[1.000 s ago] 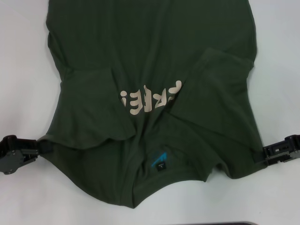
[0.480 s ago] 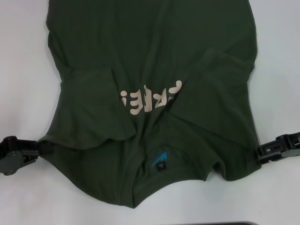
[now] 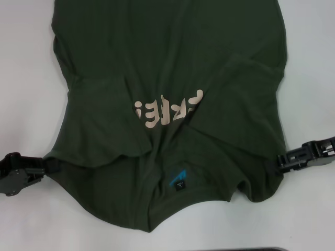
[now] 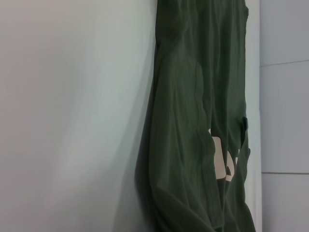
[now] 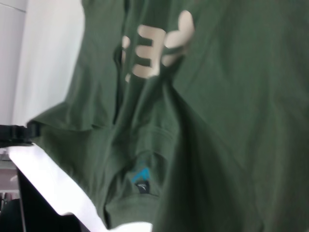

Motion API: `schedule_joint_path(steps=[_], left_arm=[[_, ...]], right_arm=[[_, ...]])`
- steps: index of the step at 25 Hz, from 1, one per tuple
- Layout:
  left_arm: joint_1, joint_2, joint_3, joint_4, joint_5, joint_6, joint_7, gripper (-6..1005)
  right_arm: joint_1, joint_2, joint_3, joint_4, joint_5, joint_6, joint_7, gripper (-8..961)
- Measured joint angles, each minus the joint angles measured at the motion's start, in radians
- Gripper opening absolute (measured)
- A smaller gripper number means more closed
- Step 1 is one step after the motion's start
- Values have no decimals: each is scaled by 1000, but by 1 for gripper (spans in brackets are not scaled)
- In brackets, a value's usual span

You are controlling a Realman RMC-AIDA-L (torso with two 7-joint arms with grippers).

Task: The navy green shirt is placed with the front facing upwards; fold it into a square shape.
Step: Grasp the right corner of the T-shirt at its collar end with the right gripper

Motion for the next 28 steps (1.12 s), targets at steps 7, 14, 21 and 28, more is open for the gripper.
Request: schedule_joint_path(steps=[7,14,21,28], left_arm=[[0,-2,-1,1,0,0,2,32],[0,-2,-3,1,0,0,4,32],[4,-2,-5,0,2,0,4,31],[5,-3,-5,-2,1,0,3,31]], right_arm=[[-2,0,0,0,72,-4,-19,775],[1,-2,-23,25,67,26,-7,774],[-15,-34,-35,19,67,5,23,774],[-31,-56,-36,12,67,5,44,775]])
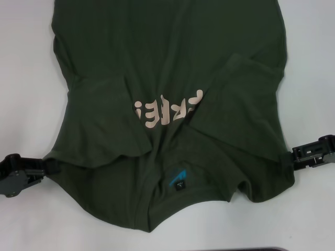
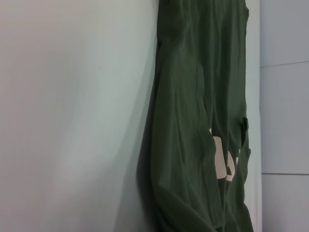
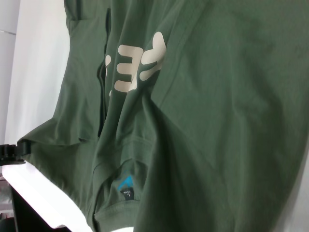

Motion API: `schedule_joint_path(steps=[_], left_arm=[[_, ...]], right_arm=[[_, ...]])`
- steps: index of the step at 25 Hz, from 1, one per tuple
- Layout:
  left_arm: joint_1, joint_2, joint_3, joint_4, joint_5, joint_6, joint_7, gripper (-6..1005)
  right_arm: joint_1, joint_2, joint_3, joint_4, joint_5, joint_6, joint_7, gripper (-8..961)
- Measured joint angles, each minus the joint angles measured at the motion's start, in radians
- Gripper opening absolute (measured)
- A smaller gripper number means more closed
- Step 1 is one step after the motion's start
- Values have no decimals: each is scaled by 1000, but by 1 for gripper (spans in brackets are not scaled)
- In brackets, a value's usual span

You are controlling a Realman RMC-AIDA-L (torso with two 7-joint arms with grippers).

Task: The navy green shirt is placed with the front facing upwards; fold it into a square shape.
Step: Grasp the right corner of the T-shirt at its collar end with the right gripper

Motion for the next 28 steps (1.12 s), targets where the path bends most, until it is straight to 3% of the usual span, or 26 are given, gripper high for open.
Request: schedule_joint_path(steps=[10,28], left_arm=[[-1,0,-1,-1,-4,0,-1,32],[1,-1,-2,-1,-4,0,1,32]], right_arm=[[10,14,-63,9,-1,42,25,775],[2,0,-61,3,-2,40,40,774]])
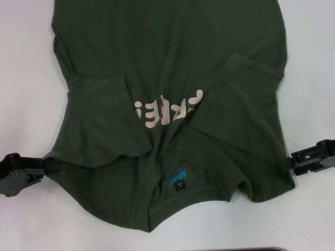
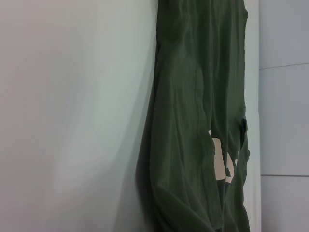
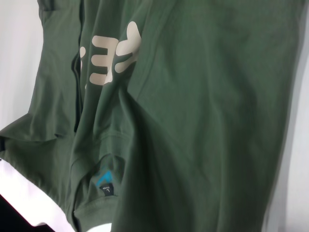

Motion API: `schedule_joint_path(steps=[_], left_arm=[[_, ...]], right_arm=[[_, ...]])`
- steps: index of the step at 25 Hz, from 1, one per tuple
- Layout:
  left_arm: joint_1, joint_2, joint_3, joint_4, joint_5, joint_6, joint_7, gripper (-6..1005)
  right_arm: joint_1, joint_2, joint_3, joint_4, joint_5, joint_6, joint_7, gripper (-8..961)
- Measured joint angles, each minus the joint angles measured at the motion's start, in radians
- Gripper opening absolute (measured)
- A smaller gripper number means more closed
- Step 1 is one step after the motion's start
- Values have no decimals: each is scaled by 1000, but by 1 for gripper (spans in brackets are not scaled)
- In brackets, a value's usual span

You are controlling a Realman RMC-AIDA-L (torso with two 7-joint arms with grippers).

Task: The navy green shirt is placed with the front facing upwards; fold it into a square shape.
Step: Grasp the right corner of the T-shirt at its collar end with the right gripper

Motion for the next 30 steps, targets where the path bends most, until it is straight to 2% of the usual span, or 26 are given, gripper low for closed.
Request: schedule_joint_path(steps=[4,16,22,30], left_arm=[[-1,0,1,0,0,0,0,32],[2,0,0,-1,0,0,2,32],[0,0,1,-1,-1,0,2,31],[-2,1,0,-1,-1,4,1,31]], right_arm=[[10,11,-14,6,0,8,1,774],[24,25,-11,6,10,9,-1,775],[32,33,-10,5,8,13,2,715],[27,29,-20,-17,-7,24,16,635]])
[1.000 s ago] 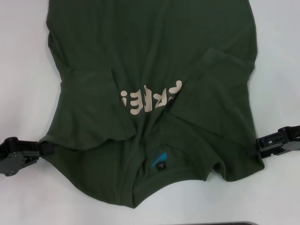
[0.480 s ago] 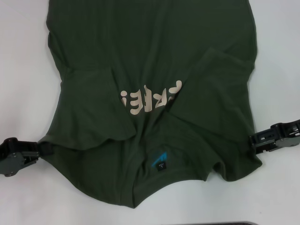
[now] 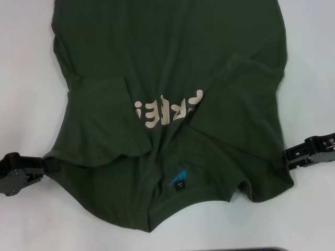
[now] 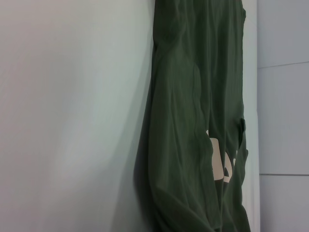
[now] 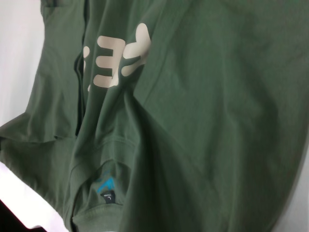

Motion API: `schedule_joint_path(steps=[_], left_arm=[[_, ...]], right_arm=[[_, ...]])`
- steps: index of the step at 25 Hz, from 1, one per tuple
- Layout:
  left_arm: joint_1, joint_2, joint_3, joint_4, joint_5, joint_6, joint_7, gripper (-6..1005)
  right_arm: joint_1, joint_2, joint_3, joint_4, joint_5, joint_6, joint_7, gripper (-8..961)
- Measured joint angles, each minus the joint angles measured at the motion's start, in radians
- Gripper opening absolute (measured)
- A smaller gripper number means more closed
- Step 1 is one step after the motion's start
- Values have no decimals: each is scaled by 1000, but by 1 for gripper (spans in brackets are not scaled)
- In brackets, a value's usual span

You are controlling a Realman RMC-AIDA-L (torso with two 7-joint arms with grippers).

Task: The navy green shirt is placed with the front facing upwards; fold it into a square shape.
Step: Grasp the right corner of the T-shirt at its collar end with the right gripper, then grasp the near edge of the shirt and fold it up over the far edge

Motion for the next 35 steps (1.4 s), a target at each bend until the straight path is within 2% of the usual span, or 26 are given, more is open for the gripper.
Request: schedule_joint_path(steps=[5,16,22,28,31,35], left_arm=[[0,0,0,0,0,2,0,32],[-2,0,0,0,0,6,-3,32],[-3,3,7,0,1,19,-2,31],[-4,15,60,-9,8,52,0,31],[2,15,107,-20,9,53,-8,32],[6,15,128,-35,38,59,-18,30]], right_arm=[[3,-3,0,-1,-5,5,8,585],[2,-6,-2,-1,-5,6,14,135],[1,-10,-4,-1,-5,-5,6,15],[-12,-11,-20,-61,-41,-46,12,15],[-24,-12,-15,-91,-56,-68,24,15],[-39,-14,-15,-129,-57,-89,40,15]])
